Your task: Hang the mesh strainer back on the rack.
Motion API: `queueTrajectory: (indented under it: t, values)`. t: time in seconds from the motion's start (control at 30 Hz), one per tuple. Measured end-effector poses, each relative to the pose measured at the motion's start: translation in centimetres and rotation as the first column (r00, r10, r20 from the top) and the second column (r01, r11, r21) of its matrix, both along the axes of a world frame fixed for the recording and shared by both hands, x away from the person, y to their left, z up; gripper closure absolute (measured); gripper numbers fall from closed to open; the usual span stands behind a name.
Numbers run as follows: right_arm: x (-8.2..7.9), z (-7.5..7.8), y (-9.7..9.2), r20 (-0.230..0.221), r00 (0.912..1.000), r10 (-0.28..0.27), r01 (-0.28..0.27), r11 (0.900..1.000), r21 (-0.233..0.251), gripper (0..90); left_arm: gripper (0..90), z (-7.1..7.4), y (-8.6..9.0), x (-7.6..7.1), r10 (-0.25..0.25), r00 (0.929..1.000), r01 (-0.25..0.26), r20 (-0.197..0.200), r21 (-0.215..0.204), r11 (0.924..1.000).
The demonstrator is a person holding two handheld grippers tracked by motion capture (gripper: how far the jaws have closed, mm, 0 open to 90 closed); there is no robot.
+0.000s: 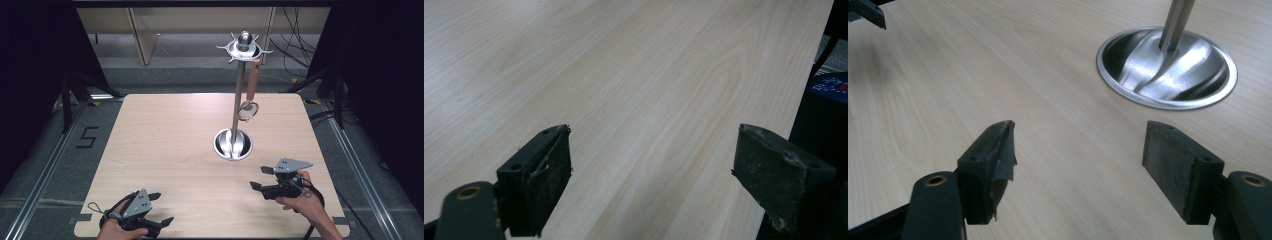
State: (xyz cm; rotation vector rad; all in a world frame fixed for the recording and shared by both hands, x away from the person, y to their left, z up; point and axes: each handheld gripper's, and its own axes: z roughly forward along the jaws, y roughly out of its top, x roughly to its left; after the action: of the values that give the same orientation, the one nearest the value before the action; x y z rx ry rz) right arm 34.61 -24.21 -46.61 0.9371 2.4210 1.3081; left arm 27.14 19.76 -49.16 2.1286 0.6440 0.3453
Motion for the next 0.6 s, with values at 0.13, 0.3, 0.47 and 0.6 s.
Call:
queueTrajectory:
  t: [0.13,0.3,0.47,0.6]
  values:
    - [-0.5,-0.8,-0.7,0.003,0.9997,-0.023,0.023,0.9997,-0.004,30.0,15.1,0.1,0.1,0.1,-0.012,0.9999,0.012,0.004,0.025,0.9996]
    - [-1.2,-1.1,-1.3,-0.015,0.9985,-0.053,0.053,0.9985,0.01,29.7,15.1,0.0,0.0,0.1,-0.012,0.9999,0.012,0.005,0.0,0.9999]
    - [-2.0,-1.2,-1.7,-0.033,0.9976,-0.061,0.061,0.9979,0.02,29.5,15.1,0.1,0.2,0.2,-0.023,0.9996,0.022,0.014,0.034,0.9992]
    - [-2.4,-1.4,-2.2,-0.023,0.9974,-0.068,0.068,0.9975,0.021,29.4,15.1,0.0,0.1,0.1,-0.002,1.0,0.002,0.003,0.021,0.9998]
